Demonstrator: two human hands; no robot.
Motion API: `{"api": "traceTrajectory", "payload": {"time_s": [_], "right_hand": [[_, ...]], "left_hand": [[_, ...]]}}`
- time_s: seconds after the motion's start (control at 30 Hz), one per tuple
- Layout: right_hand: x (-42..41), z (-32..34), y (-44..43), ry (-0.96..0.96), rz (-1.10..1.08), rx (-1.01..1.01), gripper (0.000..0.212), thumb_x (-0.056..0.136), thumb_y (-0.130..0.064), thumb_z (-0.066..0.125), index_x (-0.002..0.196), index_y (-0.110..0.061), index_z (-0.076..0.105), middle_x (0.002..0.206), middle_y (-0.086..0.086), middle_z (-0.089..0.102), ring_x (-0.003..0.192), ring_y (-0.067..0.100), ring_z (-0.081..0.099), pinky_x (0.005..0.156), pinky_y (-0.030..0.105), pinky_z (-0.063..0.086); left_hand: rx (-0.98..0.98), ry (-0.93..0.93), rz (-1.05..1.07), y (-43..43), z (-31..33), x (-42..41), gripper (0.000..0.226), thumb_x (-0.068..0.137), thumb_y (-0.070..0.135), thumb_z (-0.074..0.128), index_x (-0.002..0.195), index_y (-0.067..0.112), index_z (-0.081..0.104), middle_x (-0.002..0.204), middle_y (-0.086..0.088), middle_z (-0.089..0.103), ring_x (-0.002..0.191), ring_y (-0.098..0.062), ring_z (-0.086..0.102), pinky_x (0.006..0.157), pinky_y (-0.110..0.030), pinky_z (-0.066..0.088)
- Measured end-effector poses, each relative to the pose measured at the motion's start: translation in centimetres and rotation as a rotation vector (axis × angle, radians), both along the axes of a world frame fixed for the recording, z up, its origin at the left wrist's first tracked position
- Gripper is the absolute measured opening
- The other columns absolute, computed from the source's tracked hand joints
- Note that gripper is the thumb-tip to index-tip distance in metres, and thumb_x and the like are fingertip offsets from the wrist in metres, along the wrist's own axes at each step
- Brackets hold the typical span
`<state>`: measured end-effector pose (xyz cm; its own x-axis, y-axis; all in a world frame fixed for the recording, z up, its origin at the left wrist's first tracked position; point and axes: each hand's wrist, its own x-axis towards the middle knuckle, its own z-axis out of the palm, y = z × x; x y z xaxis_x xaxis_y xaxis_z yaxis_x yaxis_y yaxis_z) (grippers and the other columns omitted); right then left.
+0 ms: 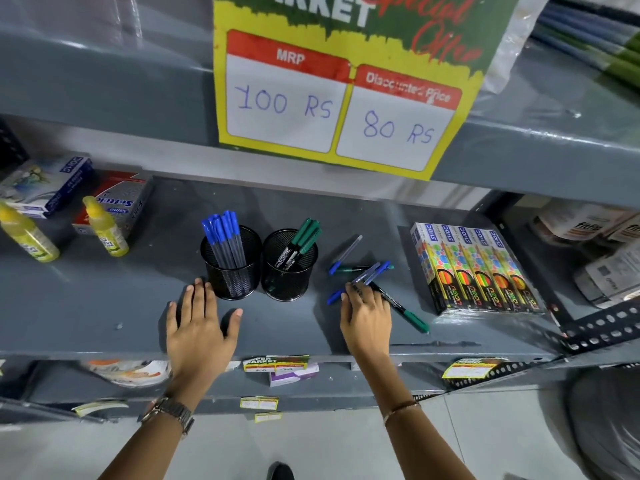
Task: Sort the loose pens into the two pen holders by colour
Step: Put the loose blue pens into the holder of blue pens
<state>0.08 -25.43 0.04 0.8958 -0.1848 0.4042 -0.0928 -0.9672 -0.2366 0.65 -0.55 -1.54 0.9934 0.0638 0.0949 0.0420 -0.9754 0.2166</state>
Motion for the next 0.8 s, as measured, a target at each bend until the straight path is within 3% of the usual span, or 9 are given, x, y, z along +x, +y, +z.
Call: {"api": "traceTrajectory", "payload": {"time_s": [0.23, 0.4, 0.5, 0.63, 0.8], "right_hand": [[-3.4, -0.9, 3.2, -0.028, 0.052, -0.005, 0.018, 0.084, -0.017, 0.063, 0.101, -0.011, 0.065, 0.088, 0.009, 0.07, 0.073, 0.026, 0.063, 0.06, 0.034, 0.049], [-0.2, 2.0, 1.7, -0.056, -0.273, 0.34, 0.014, 0.085, -0.012, 0.061, 0.096, -0.004, 0.06, 0.094, 0.02, 0.062, 0.074, 0.041, 0.059, 0.061, 0.044, 0.049], [2.1, 2.8, 0.5, 0.083, -0.42, 0.471, 0.021, 0.088, -0.016, 0.055, 0.1, 0.0, 0.05, 0.101, 0.023, 0.059, 0.083, 0.045, 0.058, 0.064, 0.045, 0.046], [3.1, 2.4, 0.9, 0.196, -0.43, 0.578, 0.015, 0.09, -0.017, 0.051, 0.098, -0.004, 0.053, 0.097, 0.019, 0.065, 0.084, 0.039, 0.06, 0.068, 0.04, 0.048], [2.6, 2.6, 2.3, 0.049, -0.425, 0.582, 0.017, 0.089, -0.023, 0.055, 0.094, -0.007, 0.056, 0.097, 0.017, 0.061, 0.082, 0.039, 0.059, 0.063, 0.036, 0.043]], "left_hand": [[-0.004, -0.001, -0.006, 0.0, 0.2, -0.1, 0.079, 0.086, 0.054, 0.019, 0.136, -0.004, 0.04, 0.145, -0.021, 0.041, 0.139, -0.032, 0.032, 0.114, -0.051, 0.02], [-0.008, 0.0, -0.014, -0.1, 0.4, -0.2, 0.08, 0.086, 0.054, 0.017, 0.137, -0.004, 0.039, 0.145, -0.021, 0.04, 0.139, -0.032, 0.033, 0.114, -0.051, 0.021], [-0.011, -0.002, -0.015, -0.2, 0.5, -0.3, 0.079, 0.086, 0.054, 0.018, 0.136, -0.004, 0.039, 0.145, -0.021, 0.04, 0.138, -0.032, 0.034, 0.114, -0.051, 0.021], [-0.005, -0.001, -0.014, 0.0, 0.5, -0.3, 0.08, 0.086, 0.054, 0.017, 0.137, -0.003, 0.038, 0.146, -0.021, 0.04, 0.139, -0.032, 0.033, 0.114, -0.051, 0.021], [-0.005, 0.002, -0.005, 0.0, 0.3, -0.2, 0.079, 0.086, 0.054, 0.017, 0.138, -0.003, 0.038, 0.147, -0.02, 0.039, 0.139, -0.031, 0.033, 0.114, -0.051, 0.021]]}}
